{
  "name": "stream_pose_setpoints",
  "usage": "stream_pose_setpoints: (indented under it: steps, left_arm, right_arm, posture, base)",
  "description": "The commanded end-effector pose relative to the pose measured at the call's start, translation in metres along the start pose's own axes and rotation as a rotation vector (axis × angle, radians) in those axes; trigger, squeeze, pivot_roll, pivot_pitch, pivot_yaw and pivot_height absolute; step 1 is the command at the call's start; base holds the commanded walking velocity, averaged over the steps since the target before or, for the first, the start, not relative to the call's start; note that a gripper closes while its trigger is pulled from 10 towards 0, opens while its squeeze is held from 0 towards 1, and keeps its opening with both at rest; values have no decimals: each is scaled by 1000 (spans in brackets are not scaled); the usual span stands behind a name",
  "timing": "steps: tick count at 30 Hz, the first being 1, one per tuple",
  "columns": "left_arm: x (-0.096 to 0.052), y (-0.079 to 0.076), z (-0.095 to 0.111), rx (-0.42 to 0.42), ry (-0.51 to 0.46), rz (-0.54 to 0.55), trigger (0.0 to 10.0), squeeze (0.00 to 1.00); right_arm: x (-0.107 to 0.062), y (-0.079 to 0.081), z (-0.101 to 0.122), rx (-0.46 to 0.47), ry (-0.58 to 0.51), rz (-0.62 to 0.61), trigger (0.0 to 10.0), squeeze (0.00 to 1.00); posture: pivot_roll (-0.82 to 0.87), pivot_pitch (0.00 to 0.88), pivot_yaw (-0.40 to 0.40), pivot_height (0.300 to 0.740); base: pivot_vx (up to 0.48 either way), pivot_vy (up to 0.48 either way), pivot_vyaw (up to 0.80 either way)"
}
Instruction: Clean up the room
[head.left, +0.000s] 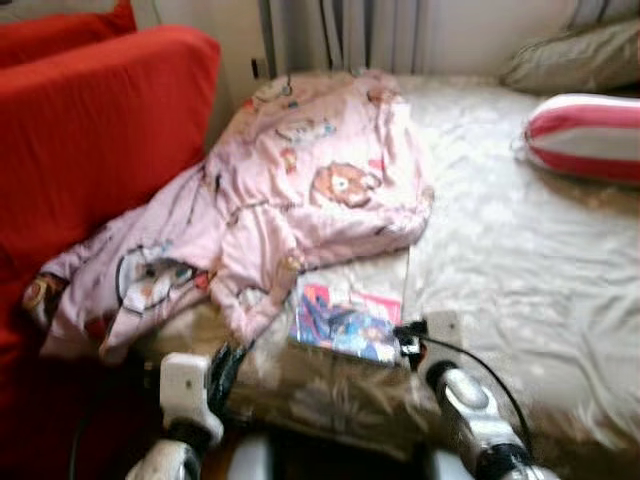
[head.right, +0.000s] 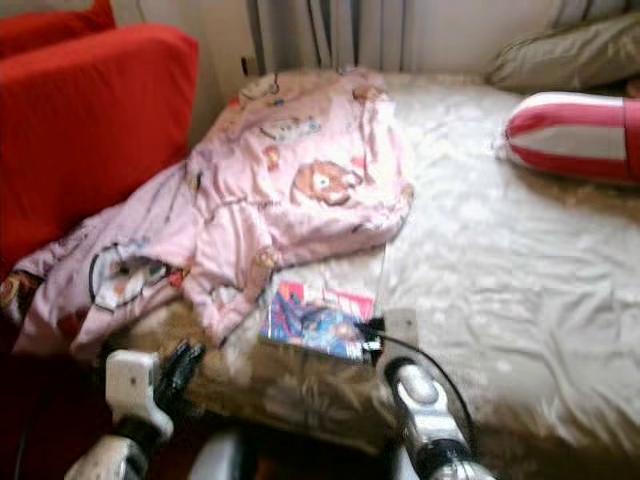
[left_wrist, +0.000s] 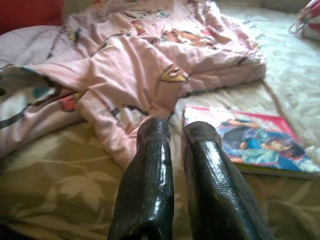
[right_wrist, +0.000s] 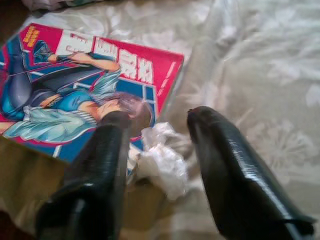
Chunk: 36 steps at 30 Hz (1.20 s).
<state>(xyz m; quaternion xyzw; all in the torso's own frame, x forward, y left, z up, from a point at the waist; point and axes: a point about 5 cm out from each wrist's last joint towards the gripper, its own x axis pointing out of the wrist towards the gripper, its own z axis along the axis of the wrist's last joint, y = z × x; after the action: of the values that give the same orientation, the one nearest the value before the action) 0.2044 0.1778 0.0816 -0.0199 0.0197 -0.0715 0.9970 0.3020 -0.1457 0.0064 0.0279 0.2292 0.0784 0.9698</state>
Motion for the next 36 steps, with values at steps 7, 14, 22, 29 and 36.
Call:
stream_pose_setpoints:
  steps: [7,14,22,29,36]
  left_arm:
    - [-5,9,13,-3,-6,54,10000,0]
    - [-24,6,15,1,33,51,10000,0]
    - [-34,2,21,-6,47,49,10000,0]
    - [-41,0,23,-10,62,49,10000,0]
    - [-44,1,24,-7,75,56,10000,0]
  right_arm:
    - [11,10,18,32,2,-22,10000,1000]
    - [13,15,22,8,-4,-13,10000,1000]
    - [14,16,23,7,4,-24,10000,0]
    - [15,19,23,1,5,-32,0,0]
    - [15,15,21,5,15,-55,0,0]
  posture:
    - [206,160,53,578]
    - [227,200,54,578]
    - [248,204,56,578]
    - [257,180,57,578]
    - [266,186,56,578]
  base:
    - [0,0,0]
    - [0,0,0]
    - [0,0,0]
    - [0,0,0]
    - [0,0,0]
